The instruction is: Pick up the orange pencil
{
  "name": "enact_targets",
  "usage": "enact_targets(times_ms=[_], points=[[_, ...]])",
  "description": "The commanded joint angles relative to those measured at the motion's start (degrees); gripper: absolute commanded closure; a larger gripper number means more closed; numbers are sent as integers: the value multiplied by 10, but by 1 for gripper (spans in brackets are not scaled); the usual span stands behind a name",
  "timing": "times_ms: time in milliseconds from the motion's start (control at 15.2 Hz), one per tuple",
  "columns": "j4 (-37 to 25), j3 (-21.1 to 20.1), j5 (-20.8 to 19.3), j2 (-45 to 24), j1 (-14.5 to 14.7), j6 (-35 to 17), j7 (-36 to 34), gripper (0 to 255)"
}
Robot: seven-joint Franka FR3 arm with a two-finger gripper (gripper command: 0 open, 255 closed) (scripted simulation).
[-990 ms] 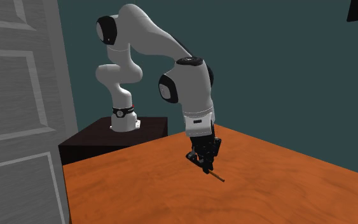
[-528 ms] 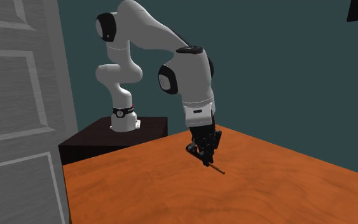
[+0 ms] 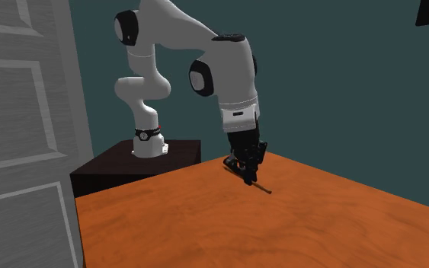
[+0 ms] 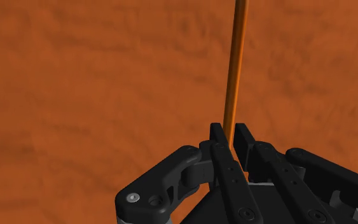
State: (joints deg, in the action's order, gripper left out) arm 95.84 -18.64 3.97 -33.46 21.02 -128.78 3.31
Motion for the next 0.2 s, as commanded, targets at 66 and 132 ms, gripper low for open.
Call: enact_targets(times_ms=[66,132], points=[[-1,-2,2,11,-2,12,-1,255],[-1,-2,2,11,-2,12,-1,255]])
